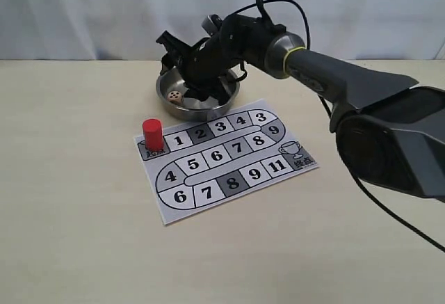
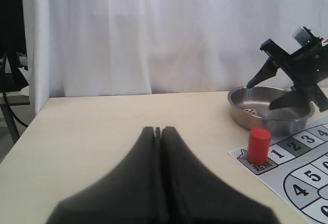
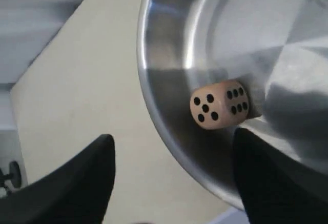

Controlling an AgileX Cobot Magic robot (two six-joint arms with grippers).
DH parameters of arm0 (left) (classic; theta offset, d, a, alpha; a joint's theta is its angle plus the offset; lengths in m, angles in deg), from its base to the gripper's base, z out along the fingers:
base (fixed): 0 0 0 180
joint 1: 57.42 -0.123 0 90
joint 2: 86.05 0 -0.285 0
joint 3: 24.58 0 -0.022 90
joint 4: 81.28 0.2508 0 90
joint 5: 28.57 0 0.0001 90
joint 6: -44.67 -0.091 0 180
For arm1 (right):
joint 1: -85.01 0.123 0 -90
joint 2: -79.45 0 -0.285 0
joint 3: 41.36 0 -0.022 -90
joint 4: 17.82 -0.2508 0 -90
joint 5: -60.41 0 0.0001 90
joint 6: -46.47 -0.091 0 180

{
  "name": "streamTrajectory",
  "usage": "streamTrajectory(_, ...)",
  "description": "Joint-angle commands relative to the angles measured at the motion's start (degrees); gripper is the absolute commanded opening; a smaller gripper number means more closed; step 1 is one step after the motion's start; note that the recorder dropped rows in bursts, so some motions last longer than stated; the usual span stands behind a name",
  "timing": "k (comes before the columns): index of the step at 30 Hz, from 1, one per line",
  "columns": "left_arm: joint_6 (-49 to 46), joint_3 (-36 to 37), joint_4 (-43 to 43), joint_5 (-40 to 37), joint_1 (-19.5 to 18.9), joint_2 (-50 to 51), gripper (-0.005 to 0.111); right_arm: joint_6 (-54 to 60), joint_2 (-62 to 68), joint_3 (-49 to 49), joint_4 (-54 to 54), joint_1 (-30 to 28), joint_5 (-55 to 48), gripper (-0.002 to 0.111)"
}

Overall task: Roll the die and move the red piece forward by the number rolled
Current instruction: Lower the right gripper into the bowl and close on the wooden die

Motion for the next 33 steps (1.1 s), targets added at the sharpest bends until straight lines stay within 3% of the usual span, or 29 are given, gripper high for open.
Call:
streamTrajectory(1,0.47,0.18,0.17,0.54,0.0,-0.13,0.0,-7.6,0.46,-0.27,3.63,0.88,3.32,0.062)
streamTrajectory(15,0.47,0.18,0.18,0.7,0.0,-0.13,0.0,-10.91,0.7,-0.27,24.12,4.51,9.84,0.062)
streamTrajectory(20,0.47,0.18,0.18,0.7,0.0,-0.13,0.0,-19.29,3.08,-0.27,35.27,5.56,11.51,0.062)
streamTrajectory(24,0.47,0.18,0.18,0.7,0.0,-0.13,0.0,-24.34,4.62,-0.27,35.42,5.68,15.83,0.061)
streamTrajectory(28,0.47,0.18,0.18,0.7,0.0,-0.13,0.0,-24.8,4.91,-0.27,36.74,5.68,15.51,0.046)
streamTrajectory(33,0.47,0.18,0.18,0.7,0.0,-0.13,0.0,-28.36,5.01,-0.27,36.02,5.78,14.32,0.046)
